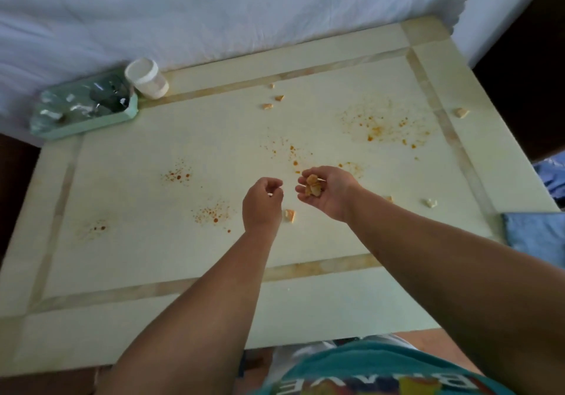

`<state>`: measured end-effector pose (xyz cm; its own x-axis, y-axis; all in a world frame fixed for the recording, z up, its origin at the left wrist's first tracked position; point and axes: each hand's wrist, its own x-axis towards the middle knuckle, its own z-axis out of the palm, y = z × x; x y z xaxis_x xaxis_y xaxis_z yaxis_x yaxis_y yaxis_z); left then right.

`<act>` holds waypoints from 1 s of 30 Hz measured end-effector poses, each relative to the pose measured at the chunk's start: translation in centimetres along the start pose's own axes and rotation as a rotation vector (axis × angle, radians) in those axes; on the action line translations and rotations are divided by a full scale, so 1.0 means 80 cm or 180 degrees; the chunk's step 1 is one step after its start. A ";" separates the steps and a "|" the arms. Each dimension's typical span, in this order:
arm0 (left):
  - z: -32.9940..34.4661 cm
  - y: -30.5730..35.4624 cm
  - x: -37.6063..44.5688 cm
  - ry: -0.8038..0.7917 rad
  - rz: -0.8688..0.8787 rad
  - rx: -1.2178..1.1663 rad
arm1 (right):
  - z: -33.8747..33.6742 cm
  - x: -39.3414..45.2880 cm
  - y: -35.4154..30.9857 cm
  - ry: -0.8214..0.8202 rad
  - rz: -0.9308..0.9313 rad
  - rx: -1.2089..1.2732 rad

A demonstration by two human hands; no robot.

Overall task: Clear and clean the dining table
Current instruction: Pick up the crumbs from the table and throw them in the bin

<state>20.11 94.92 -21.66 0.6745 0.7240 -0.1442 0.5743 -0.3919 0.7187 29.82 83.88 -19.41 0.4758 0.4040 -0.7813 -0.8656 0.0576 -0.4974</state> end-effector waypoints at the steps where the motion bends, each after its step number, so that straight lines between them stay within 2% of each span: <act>1: 0.005 -0.001 -0.010 0.0033 -0.0139 0.0015 | -0.011 -0.004 -0.001 -0.0005 0.0016 -0.0073; 5: 0.026 -0.008 -0.044 0.0115 -0.0501 0.0074 | -0.044 -0.012 -0.002 -0.0074 0.0039 -0.0287; 10: 0.036 -0.013 -0.059 0.0066 -0.0607 0.0279 | -0.058 -0.014 0.001 -0.0070 0.0135 -0.0377; 22: 0.053 -0.032 -0.027 -0.0471 -0.0338 0.1114 | -0.059 0.004 0.010 0.0164 0.0209 -0.0738; 30: 0.054 -0.043 -0.012 -0.0781 0.0133 0.1687 | -0.048 0.011 0.018 0.0318 0.0143 -0.0685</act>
<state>19.53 93.13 -26.93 0.7531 0.5738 -0.3218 0.6558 -0.6937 0.2979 29.61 80.81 -22.21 0.4598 0.3090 -0.8325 -0.8382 -0.1586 -0.5218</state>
